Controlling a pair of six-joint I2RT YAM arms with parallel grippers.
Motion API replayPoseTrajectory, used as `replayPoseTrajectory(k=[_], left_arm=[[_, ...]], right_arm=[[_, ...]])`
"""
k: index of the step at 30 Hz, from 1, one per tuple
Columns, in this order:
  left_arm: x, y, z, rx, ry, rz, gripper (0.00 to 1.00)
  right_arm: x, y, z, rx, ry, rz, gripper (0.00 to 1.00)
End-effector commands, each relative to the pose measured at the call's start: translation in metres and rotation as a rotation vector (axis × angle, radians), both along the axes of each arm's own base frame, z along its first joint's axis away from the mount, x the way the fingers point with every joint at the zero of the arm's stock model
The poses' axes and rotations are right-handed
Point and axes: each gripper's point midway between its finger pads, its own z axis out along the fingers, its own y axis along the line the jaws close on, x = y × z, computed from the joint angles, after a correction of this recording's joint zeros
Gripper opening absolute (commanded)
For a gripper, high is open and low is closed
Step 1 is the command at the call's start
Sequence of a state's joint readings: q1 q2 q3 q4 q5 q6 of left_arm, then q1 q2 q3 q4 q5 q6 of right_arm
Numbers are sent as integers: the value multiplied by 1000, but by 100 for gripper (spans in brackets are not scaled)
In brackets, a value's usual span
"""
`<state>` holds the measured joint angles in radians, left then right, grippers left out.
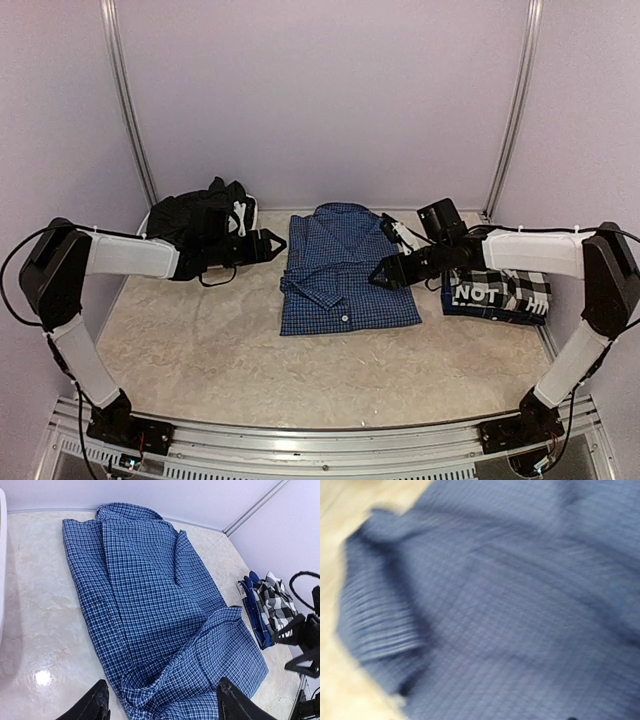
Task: Fold and stack the long sleeve shirts
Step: Smooth out the 2/3-rectangle-folded shirt at the center of the board.
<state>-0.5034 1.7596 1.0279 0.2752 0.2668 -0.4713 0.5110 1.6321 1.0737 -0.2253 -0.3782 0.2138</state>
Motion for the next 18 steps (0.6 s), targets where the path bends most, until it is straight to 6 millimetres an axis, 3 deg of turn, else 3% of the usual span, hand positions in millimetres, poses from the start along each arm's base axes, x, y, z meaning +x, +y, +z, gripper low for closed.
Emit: replayPoseTrajectory(k=[1, 9, 18], left_arm=[[-8, 21, 21, -11, -59, 70, 69], [-36, 50, 37, 6, -88, 137, 70], [-49, 66, 35, 18, -108, 172, 72]], right_arm=[[-26, 50, 9, 34, -32, 102, 69], [-54, 125, -9, 1, 9, 262, 66], [-70, 181, -29, -13, 50, 381, 65]])
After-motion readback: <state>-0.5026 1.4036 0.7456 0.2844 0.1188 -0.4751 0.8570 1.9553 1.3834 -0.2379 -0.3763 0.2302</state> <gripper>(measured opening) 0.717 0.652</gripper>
